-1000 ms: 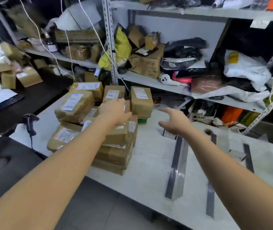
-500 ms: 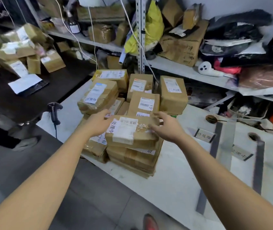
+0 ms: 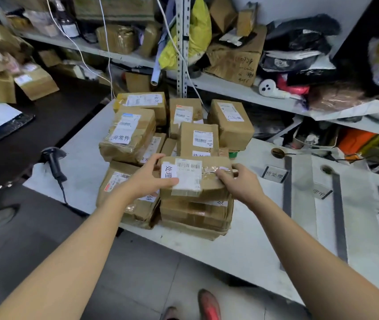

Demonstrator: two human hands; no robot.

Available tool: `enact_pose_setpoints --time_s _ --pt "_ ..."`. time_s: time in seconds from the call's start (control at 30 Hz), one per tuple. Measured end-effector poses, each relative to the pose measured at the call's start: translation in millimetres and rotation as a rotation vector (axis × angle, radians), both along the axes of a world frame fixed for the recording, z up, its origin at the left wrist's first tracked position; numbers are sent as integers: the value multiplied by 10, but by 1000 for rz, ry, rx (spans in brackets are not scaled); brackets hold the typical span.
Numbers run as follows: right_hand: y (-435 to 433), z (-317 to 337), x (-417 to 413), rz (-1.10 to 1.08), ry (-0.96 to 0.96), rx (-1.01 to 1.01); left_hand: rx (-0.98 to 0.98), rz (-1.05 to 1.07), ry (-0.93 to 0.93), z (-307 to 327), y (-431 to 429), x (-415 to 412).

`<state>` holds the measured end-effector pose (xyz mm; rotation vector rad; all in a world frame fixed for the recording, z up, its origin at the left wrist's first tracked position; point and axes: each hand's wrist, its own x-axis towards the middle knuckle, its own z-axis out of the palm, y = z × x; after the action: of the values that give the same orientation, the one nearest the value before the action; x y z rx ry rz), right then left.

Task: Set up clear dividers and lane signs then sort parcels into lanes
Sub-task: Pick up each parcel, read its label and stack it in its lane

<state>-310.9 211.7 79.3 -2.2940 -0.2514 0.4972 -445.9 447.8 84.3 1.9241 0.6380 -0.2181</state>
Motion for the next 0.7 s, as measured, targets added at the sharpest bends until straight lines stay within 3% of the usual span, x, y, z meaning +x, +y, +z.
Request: enact_pose_setpoints --time_s 0.37,0.47,0.57,0.7 --pt "40 50 -267 -216 136 286 -241 44 -48 169 -28 13" --pt "31 110 -268 -269 76 326 -314 36 -110 275 -133 64" --pt "30 161 -267 -327 167 469 -360 46 -179 343 -312 159" --pt "1 253 -269 -319 271 715 -256 -3 -228 390 -521 285"
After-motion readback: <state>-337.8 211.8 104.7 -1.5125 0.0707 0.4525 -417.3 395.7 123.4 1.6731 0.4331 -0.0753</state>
